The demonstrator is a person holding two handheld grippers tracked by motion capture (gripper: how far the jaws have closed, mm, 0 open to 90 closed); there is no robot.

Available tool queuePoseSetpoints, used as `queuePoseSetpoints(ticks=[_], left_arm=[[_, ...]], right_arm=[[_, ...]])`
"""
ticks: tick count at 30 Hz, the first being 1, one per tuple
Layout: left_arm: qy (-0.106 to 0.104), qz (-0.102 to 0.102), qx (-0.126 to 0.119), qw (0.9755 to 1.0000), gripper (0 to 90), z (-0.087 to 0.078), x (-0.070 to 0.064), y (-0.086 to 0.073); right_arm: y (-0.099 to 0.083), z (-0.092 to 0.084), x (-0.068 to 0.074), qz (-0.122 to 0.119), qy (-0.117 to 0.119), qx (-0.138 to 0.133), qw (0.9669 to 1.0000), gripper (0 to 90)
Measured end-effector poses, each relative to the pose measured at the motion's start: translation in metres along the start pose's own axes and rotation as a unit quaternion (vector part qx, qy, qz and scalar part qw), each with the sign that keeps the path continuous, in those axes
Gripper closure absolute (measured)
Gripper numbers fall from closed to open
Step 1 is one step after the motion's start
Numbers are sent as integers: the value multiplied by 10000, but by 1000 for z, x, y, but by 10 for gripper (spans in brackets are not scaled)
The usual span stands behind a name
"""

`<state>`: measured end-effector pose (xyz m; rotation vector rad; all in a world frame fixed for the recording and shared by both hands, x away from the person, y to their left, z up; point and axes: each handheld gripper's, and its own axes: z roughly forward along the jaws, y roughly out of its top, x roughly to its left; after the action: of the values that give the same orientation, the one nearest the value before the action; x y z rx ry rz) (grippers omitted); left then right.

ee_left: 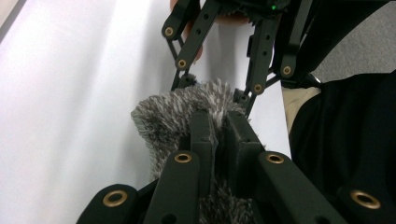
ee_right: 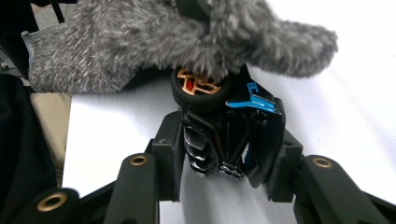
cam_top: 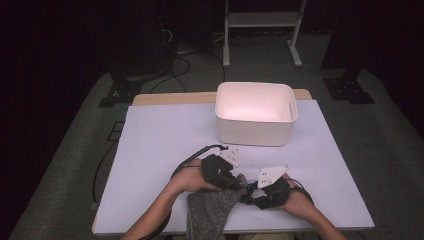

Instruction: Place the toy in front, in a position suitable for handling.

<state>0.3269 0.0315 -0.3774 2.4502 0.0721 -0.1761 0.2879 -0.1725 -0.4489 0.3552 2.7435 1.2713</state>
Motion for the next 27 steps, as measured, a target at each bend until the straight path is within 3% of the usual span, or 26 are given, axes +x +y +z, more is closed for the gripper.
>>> queuePoseSetpoints(ticks=[7, 11, 27], left_arm=[[-102, 195, 93, 9997, 829, 12, -1, 14], [-102, 153, 67, 9998, 829, 9, -1, 11], [175, -312, -63, 9993, 827, -29, 1, -36]], right_arm=[[0, 0, 0, 5, -10, -17, 10000, 556], [0, 0, 0, 24, -2, -6, 10000, 557], [0, 0, -2, 14, 34, 10, 10000, 557]])
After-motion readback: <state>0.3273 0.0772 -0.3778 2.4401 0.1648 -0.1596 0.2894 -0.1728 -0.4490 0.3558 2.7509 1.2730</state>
